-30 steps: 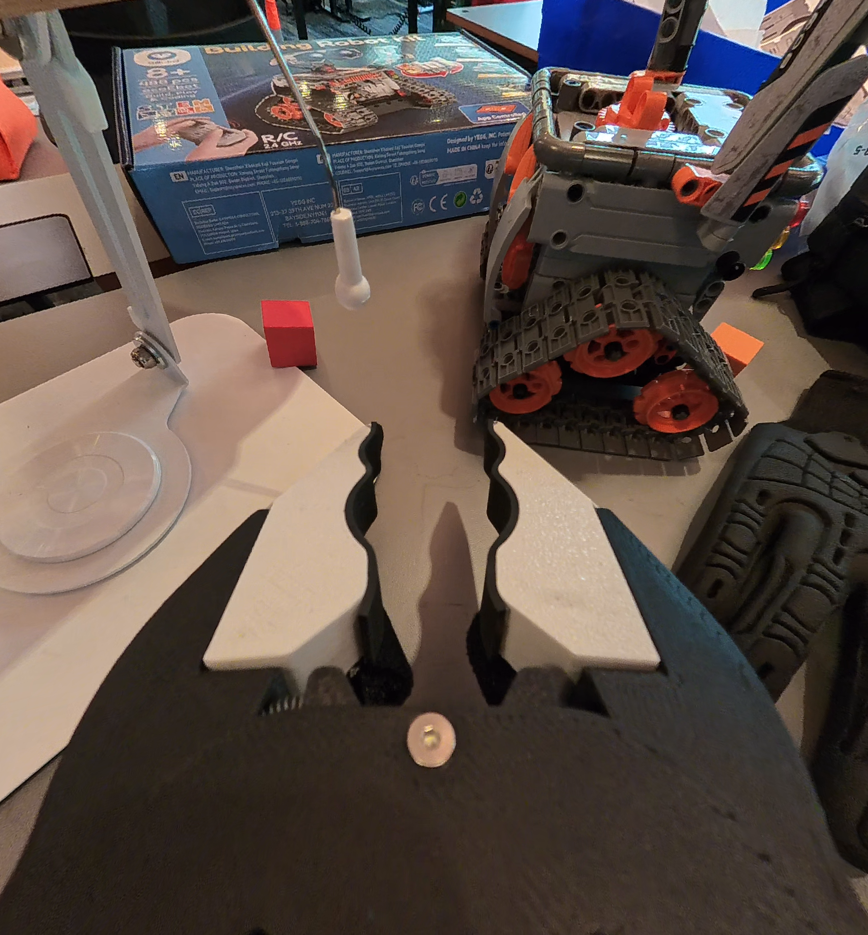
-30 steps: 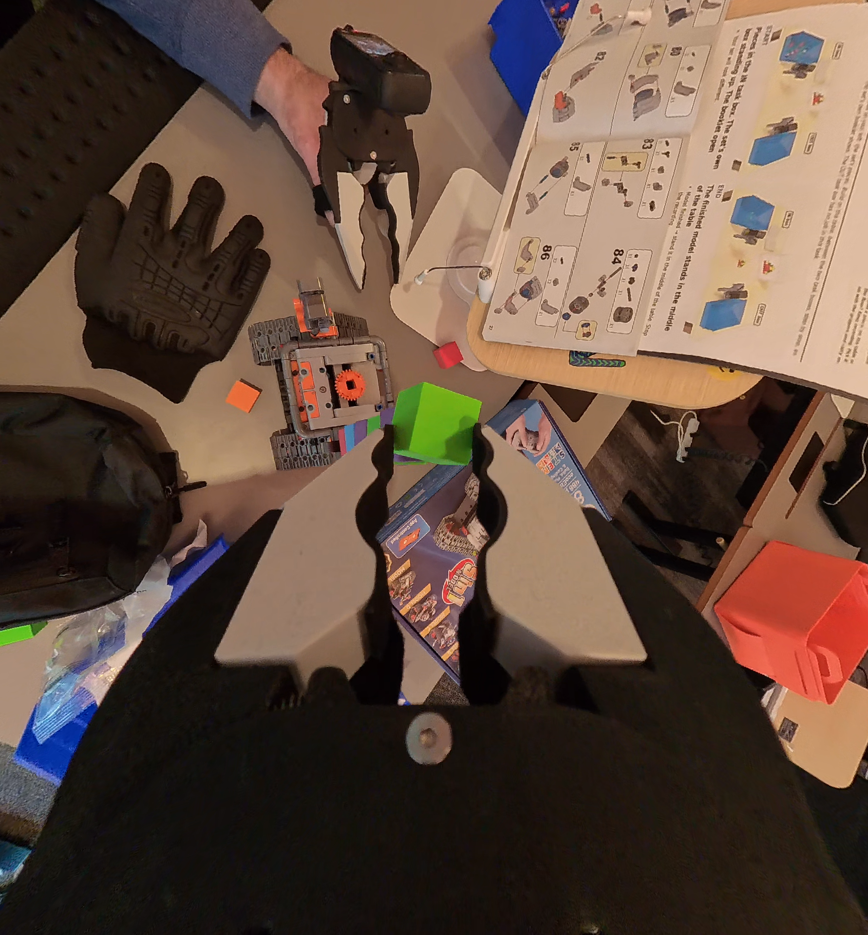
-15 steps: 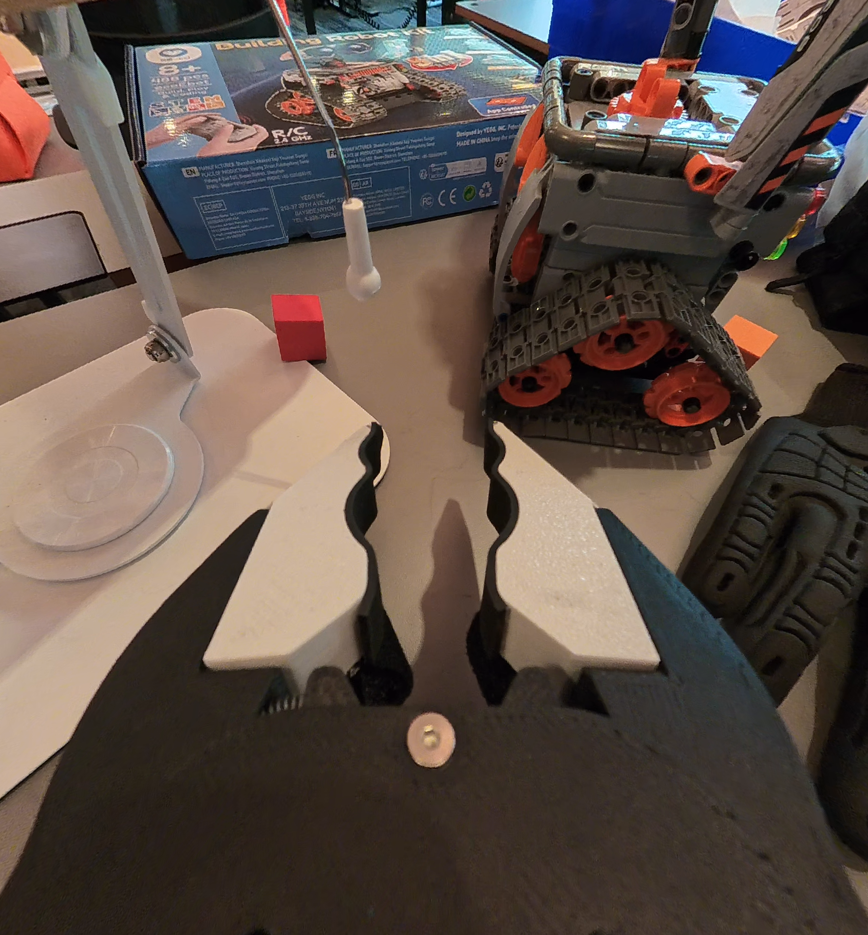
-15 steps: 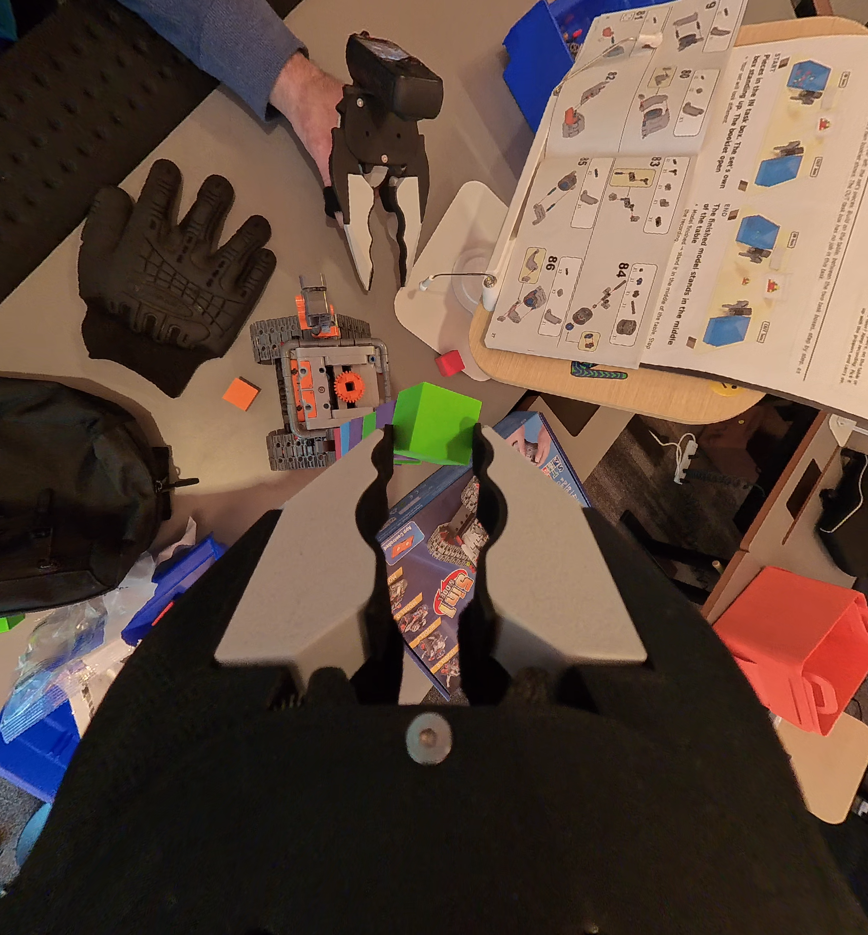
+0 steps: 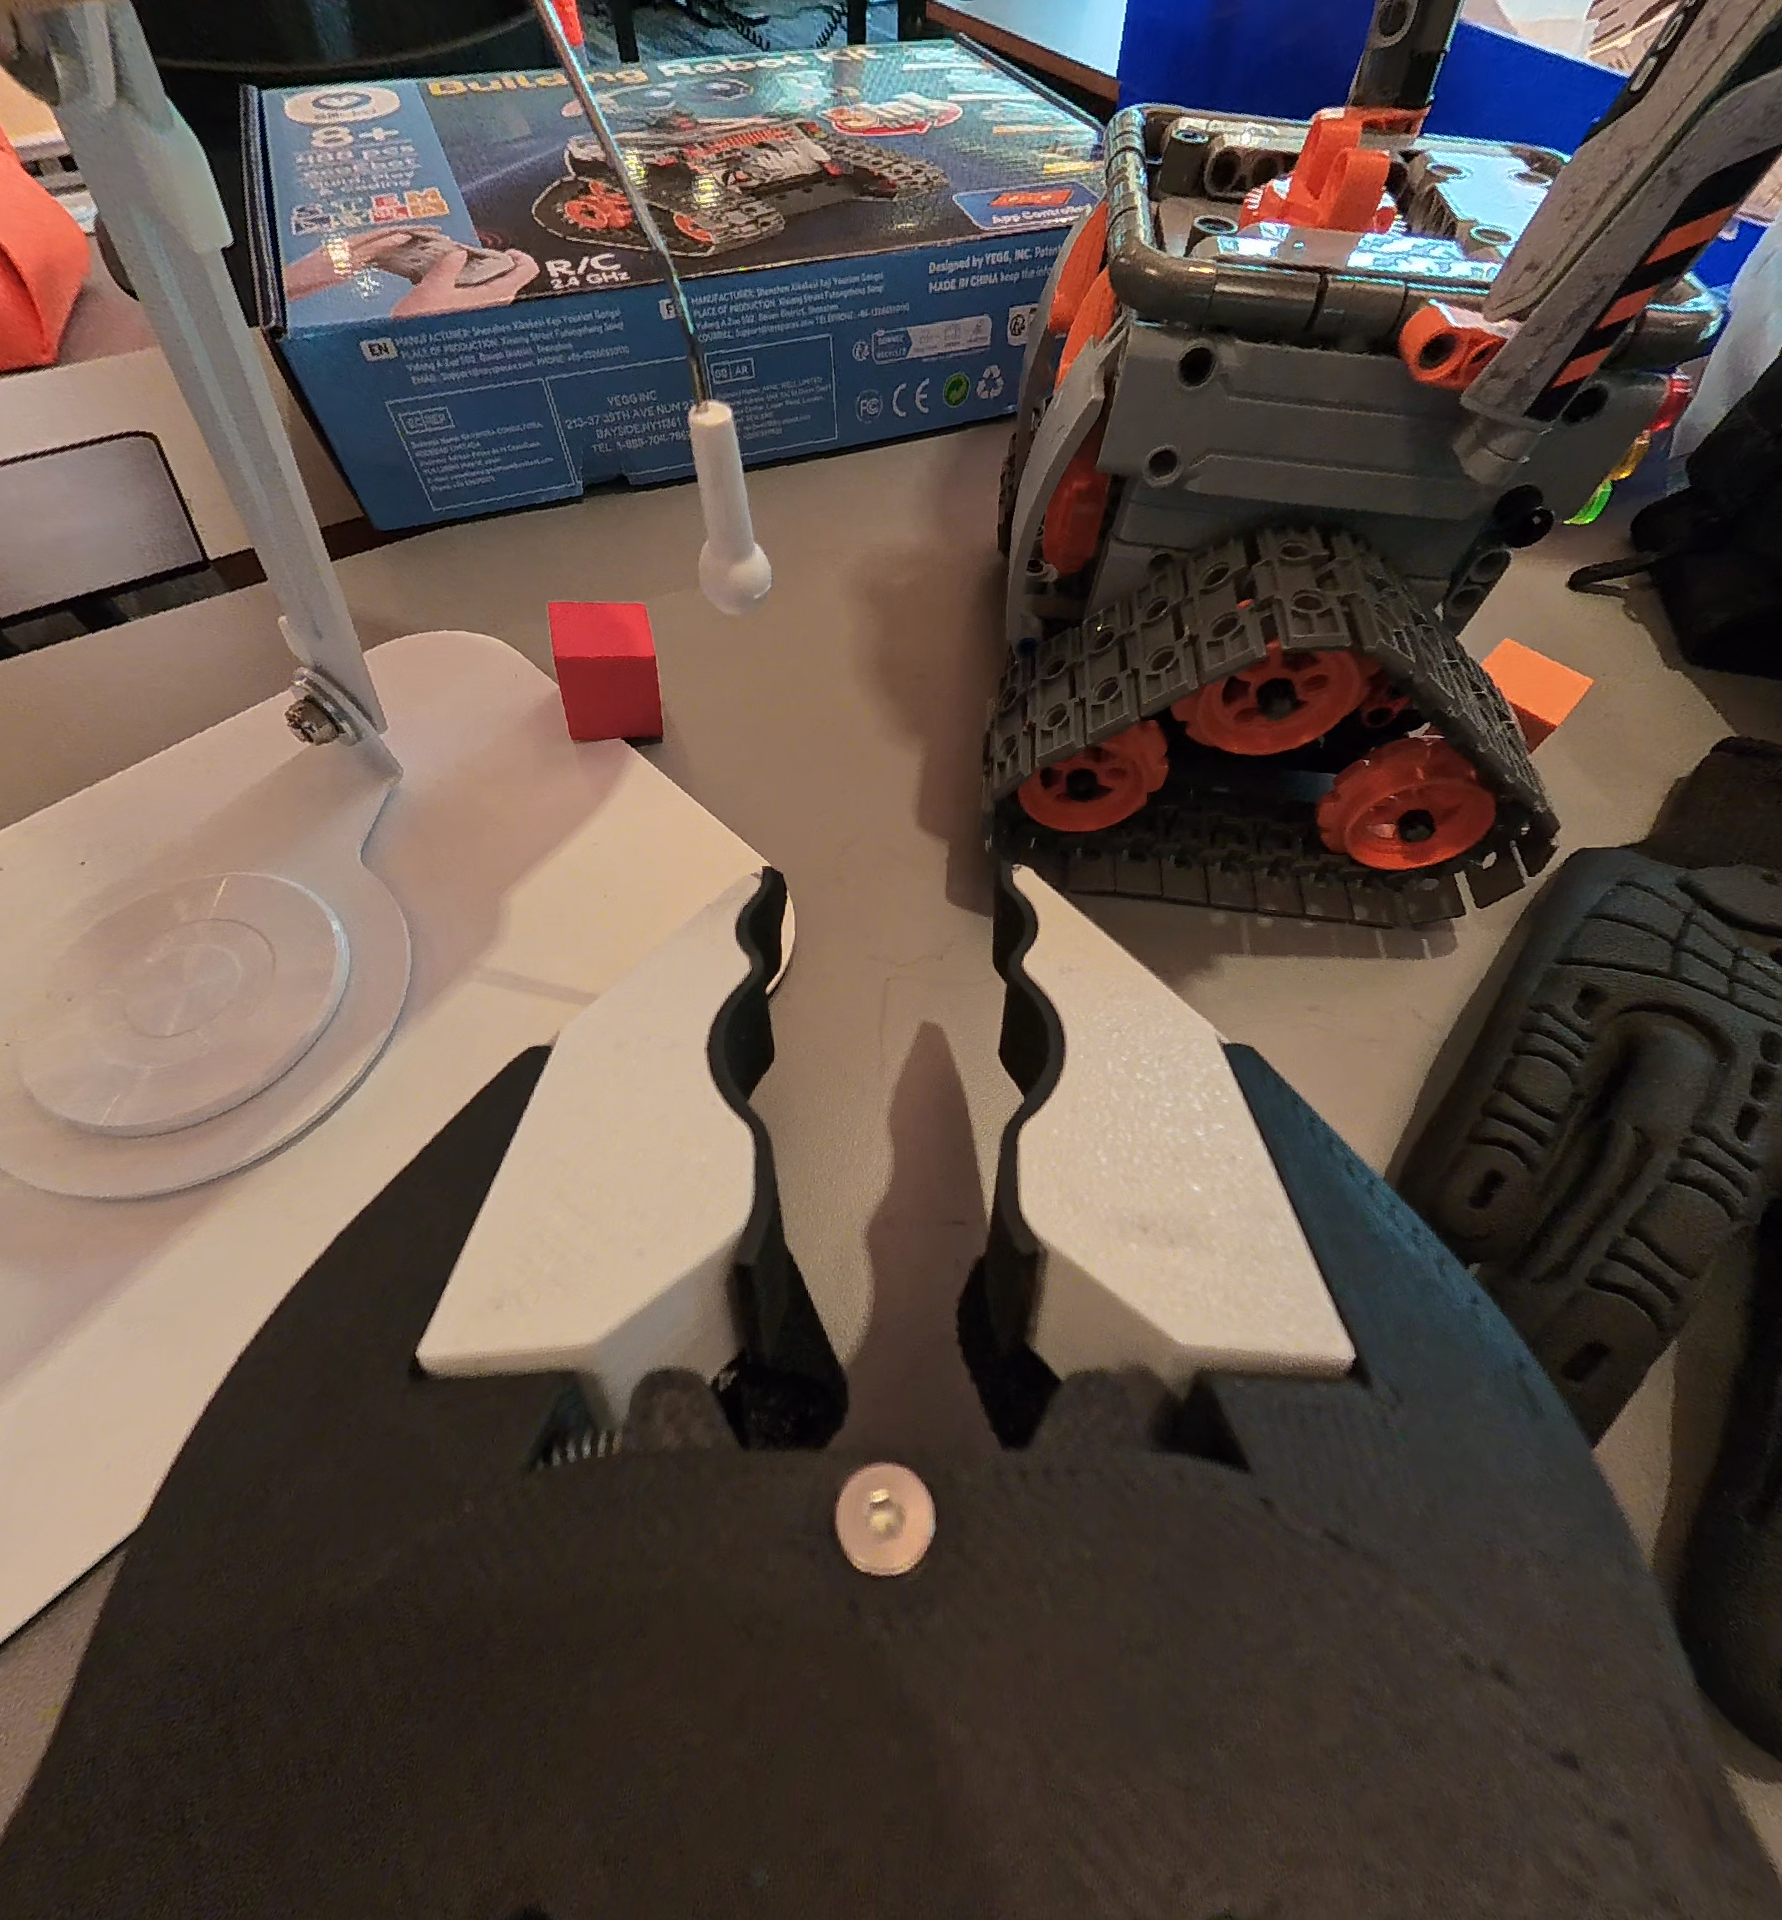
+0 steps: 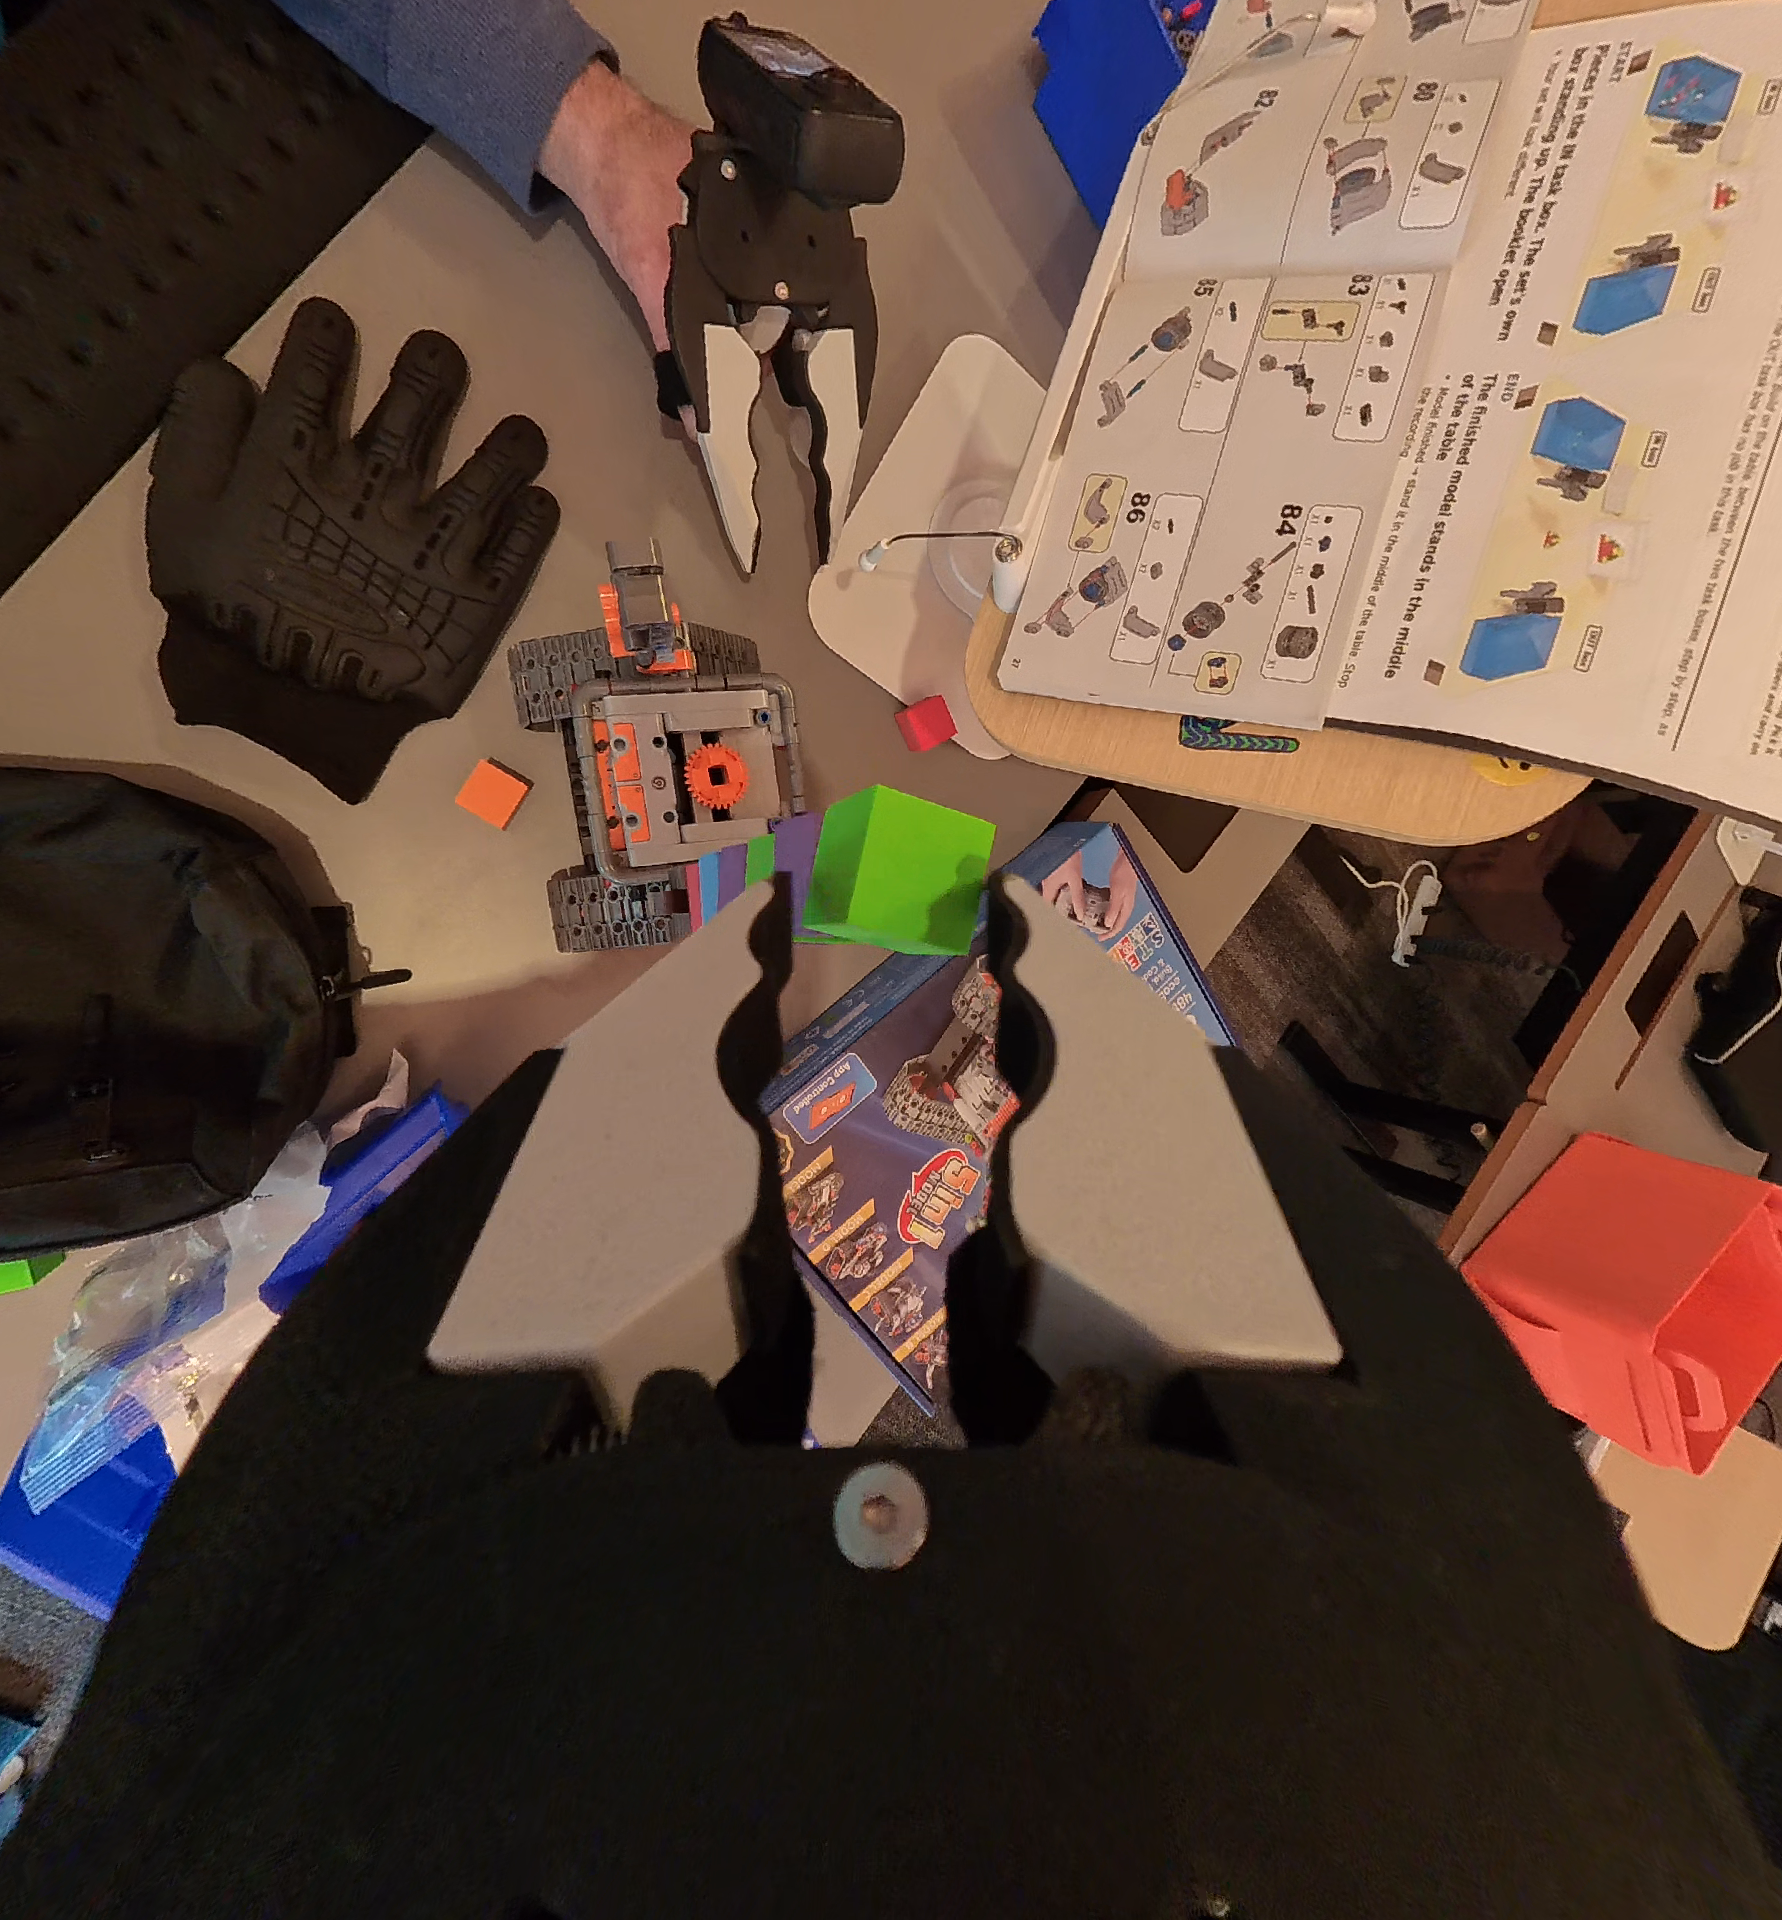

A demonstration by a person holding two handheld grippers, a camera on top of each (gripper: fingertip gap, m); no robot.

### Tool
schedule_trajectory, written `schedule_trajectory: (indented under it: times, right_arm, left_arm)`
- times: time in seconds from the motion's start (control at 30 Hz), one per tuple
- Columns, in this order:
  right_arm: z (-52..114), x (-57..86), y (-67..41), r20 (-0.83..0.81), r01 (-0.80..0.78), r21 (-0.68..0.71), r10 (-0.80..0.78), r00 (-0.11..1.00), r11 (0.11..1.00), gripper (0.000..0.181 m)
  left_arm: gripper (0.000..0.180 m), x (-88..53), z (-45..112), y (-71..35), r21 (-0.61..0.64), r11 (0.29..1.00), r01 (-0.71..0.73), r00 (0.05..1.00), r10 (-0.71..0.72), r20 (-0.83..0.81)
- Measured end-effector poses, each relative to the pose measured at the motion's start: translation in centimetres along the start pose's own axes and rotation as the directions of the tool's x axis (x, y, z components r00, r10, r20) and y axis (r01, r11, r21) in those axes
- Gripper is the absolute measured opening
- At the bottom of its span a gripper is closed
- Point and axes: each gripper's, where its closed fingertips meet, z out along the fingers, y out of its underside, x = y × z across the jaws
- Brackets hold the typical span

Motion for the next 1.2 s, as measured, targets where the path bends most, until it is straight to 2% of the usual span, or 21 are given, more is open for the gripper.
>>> schedule_trajectory:
  times: [0.03, 0.2, 0.3, 0.43, 0.57, 0.67, 0.73, 0.8, 0.87, 0.97, 1.07, 1.2]
  right_arm:
    - [0.0, 0.1, 0.1, -0.009, -0.010, -0.005, 0.009, 1.000, 1.000, 0.046]
    - [-1.4, 0.4, -0.1, -0.070, -0.047, 0.010, 0.047, 0.996, 0.999, 0.056]
    - [-4.4, 0.5, 0.4, -0.192, -0.127, 0.030, 0.130, 0.973, 0.991, 0.052]
    - [-7.0, -2.7, 5.0, -0.298, -0.324, -0.022, 0.303, 0.905, 0.946, 0.047]
    - [-5.7, -8.8, 12.4, -0.332, -0.575, -0.069, 0.525, 0.784, 0.815, 0.040]
    - [-3.2, -14.1, 18.9, -0.347, -0.753, -0.117, 0.684, 0.642, 0.648, 0.035]
    - [-1.2, -17.4, 22.5, -0.358, -0.823, -0.130, 0.748, 0.559, 0.553, 0.032]
    - [1.4, -20.7, 24.1, -0.306, -0.845, -0.144, 0.789, 0.533, 0.515, 0.033]
    - [3.6, -23.1, 24.9, -0.293, -0.840, -0.186, 0.787, 0.543, 0.510, 0.035]
    - [6.2, -25.3, 23.9, -0.243, -0.809, -0.188, 0.772, 0.587, 0.556, 0.035]
    - [7.5, -26.4, 22.7, -0.221, -0.757, -0.189, 0.724, 0.653, 0.625, 0.025]
    - [8.9, -26.7, 22.5, -0.192, -0.786, -0.147, 0.762, 0.619, 0.601, 0.025]
  left_arm:
    - [0.038, 0.0, 0.0, 0.0, 0.000, 1.000, 0.000, 1.000, 0.000, -0.001]
    - [0.038, 0.0, 0.0, 0.0, 0.000, 1.000, 0.000, 1.000, 0.000, -0.003]
    - [0.038, 0.0, -0.1, -0.1, 0.004, 1.000, 0.001, 1.000, -0.001, -0.005]
    - [0.038, 0.0, -0.1, -0.1, 0.004, 1.000, 0.002, 1.000, -0.002, -0.003]
    - [0.038, 0.1, -0.1, -0.2, 0.008, 1.000, 0.007, 1.000, -0.007, -0.009]
    - [0.038, 0.3, 0.1, 0.0, -0.006, 1.000, -0.003, 1.000, 0.003, -0.008]
    - [0.038, 0.3, 0.1, 0.0, -0.005, 1.000, -0.004, 1.000, 0.004, -0.006]
    - [0.038, 0.2, 0.1, 0.0, -0.003, 1.000, 0.000, 1.000, 0.000, -0.005]
    - [0.038, 0.3, 0.0, 0.1, -0.005, 1.000, -0.003, 1.000, 0.003, -0.003]
    - [0.038, 0.3, 0.0, 0.2, -0.011, 1.000, -0.007, 1.000, 0.007, -0.001]
    - [0.038, 0.3, 0.1, 0.2, -0.015, 1.000, -0.006, 1.000, 0.006, -0.001]
    - [0.038, 0.4, 0.1, 0.3, -0.021, 1.000, -0.010, 1.000, 0.010, -0.002]
